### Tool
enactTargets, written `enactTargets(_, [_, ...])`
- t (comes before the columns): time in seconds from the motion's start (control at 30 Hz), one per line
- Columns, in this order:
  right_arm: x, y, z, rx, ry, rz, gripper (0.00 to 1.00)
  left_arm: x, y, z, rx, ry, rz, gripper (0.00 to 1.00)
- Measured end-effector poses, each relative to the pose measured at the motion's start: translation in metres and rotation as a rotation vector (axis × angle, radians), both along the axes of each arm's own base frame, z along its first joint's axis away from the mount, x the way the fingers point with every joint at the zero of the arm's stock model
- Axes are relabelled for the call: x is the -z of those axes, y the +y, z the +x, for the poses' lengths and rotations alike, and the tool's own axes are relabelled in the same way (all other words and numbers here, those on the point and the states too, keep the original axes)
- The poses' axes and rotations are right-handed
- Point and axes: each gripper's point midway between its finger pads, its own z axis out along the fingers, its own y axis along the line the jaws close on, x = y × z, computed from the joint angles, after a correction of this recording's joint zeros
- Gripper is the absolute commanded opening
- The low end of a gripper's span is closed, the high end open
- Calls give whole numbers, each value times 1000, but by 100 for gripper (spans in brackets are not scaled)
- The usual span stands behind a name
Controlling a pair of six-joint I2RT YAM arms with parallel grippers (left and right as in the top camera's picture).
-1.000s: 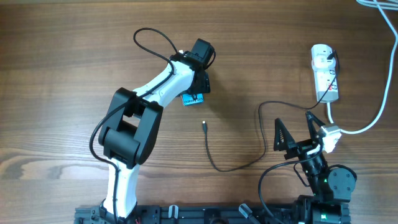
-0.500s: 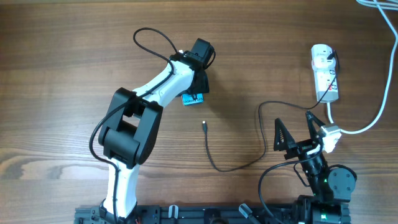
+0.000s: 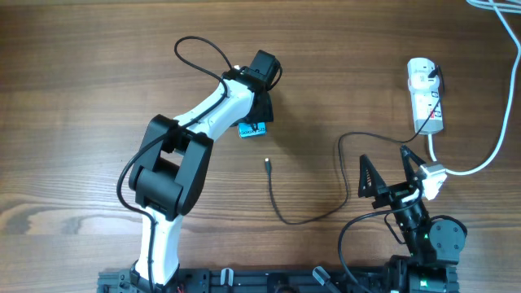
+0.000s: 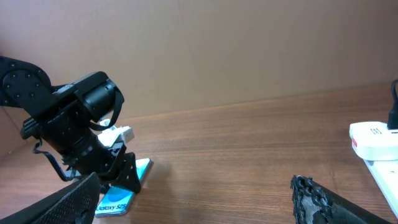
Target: Plug charger to phone and switch on socket
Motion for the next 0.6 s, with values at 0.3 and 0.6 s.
enactTargets(0.3, [0, 0, 0, 0, 0, 0, 100, 0, 0, 0, 0, 0, 0, 57])
enactTargets(0.6, [0, 0, 0, 0, 0, 0, 100, 0, 0, 0, 0, 0, 0, 42])
